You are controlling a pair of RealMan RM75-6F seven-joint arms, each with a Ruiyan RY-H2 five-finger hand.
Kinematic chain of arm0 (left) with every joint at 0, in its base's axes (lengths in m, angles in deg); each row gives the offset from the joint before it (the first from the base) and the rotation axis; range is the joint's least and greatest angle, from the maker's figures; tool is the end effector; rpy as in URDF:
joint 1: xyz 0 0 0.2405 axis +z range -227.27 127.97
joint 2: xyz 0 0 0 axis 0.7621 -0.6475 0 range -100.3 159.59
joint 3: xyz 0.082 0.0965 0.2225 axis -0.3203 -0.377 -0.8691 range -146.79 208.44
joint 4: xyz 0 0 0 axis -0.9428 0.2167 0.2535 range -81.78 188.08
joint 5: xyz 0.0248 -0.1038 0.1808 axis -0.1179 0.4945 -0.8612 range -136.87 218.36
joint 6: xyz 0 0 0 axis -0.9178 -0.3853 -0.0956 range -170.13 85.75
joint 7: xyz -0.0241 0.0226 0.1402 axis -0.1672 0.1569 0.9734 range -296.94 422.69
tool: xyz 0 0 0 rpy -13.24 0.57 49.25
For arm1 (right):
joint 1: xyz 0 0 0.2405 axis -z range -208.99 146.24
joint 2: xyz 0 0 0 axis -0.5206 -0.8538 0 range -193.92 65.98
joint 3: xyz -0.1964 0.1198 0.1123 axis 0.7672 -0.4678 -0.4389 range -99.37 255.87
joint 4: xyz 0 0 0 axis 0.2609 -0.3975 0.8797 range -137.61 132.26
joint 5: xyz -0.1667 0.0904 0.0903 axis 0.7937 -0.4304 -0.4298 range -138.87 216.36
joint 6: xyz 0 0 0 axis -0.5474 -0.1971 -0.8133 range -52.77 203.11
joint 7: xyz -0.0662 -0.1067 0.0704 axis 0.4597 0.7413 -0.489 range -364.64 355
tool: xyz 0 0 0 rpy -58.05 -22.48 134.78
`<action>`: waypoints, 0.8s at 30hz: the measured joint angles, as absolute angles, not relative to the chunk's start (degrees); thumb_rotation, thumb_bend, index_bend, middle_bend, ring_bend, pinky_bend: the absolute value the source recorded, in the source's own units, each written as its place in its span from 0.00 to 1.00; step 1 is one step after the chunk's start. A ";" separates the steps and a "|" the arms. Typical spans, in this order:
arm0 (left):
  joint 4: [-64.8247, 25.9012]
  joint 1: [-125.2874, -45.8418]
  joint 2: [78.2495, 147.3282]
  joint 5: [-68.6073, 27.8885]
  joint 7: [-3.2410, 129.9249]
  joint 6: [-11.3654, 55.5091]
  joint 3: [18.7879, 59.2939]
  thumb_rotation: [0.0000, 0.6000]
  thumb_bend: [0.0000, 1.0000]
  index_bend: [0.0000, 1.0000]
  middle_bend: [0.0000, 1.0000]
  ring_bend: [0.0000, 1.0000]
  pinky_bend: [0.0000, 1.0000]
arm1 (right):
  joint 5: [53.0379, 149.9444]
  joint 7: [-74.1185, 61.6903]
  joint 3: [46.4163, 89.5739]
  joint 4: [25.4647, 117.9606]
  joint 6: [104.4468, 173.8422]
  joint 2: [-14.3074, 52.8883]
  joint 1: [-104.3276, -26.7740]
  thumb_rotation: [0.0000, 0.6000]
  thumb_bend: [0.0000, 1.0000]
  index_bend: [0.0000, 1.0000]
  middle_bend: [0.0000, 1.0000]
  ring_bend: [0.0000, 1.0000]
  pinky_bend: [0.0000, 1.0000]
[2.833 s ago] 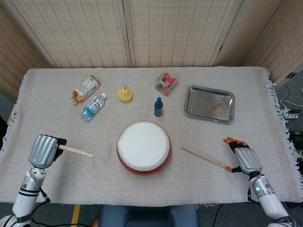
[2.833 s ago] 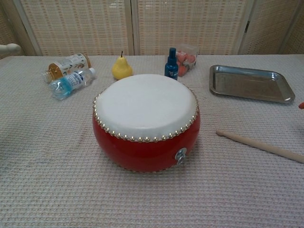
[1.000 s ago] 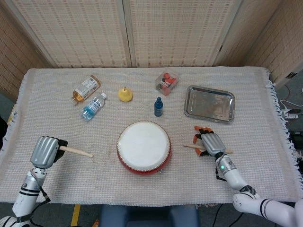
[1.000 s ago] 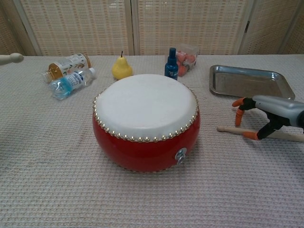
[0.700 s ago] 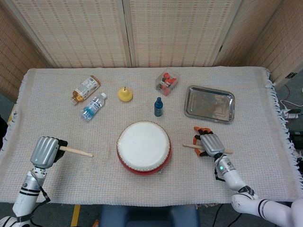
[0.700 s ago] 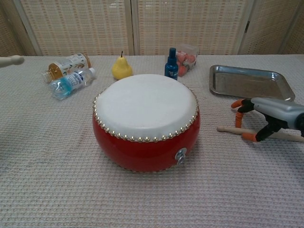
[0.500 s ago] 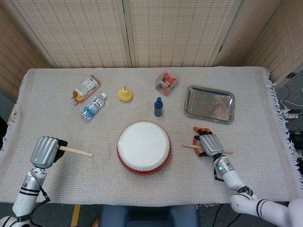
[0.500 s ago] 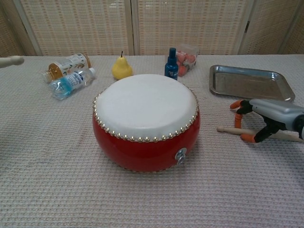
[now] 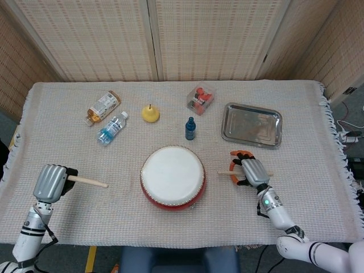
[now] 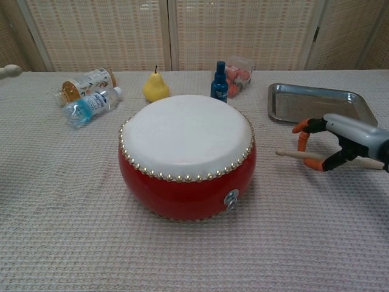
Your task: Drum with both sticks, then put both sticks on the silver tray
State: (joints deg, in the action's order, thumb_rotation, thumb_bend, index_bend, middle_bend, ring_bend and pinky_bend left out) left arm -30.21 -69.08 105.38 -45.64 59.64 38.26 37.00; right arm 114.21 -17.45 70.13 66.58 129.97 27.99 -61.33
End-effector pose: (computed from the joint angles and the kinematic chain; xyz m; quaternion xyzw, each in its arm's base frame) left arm -0.2616 0.2681 0.1044 -0.6256 -0.3510 -0.4796 0.5053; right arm -0.2533 -0.3191 -0.0175 0.6326 -0.5306 0.4033 0.3946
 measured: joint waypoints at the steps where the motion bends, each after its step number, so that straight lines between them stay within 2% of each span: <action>1: -30.37 -69.01 105.27 -45.63 59.57 38.35 37.01 1.00 0.92 1.00 1.00 1.00 1.00 | 114.53 -20.13 69.92 67.25 130.32 27.45 -61.10 1.00 0.45 0.67 0.18 0.04 0.11; 8: -31.52 -68.67 104.88 -45.75 59.36 38.88 37.03 1.00 0.92 1.00 1.00 1.00 1.00 | 117.28 -47.68 68.65 71.09 132.71 22.55 -58.82 1.00 0.45 0.67 0.23 0.14 0.13; 11: -32.05 -68.74 104.78 -45.95 59.44 38.86 37.05 1.00 0.92 1.00 1.00 1.00 1.00 | 119.15 -62.42 68.70 71.24 133.53 20.76 -57.98 1.00 0.45 0.67 0.25 0.19 0.14; 14: -32.60 -68.83 104.61 -46.20 59.69 38.90 37.10 1.00 0.91 1.00 1.00 1.00 1.00 | 121.04 -77.96 68.97 70.28 134.25 19.73 -57.43 1.00 0.45 0.66 0.25 0.20 0.15; 18: -33.23 -68.91 104.13 -46.19 59.96 38.81 37.21 1.00 0.90 1.00 1.00 1.00 1.00 | 124.56 -98.43 70.32 66.23 134.98 19.49 -57.36 1.00 0.45 0.65 0.26 0.23 0.18; 24: -33.65 -68.86 103.77 -45.94 60.17 38.56 37.23 1.00 0.90 1.00 1.00 1.00 1.00 | 128.82 -119.88 72.96 56.89 135.26 21.14 -58.67 1.00 0.45 0.65 0.28 0.26 0.23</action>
State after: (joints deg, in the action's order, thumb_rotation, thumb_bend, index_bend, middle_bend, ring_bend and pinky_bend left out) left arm -33.65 -68.86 103.77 -45.94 60.17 38.56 37.23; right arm 128.82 -119.88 72.96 56.89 135.26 21.14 -58.67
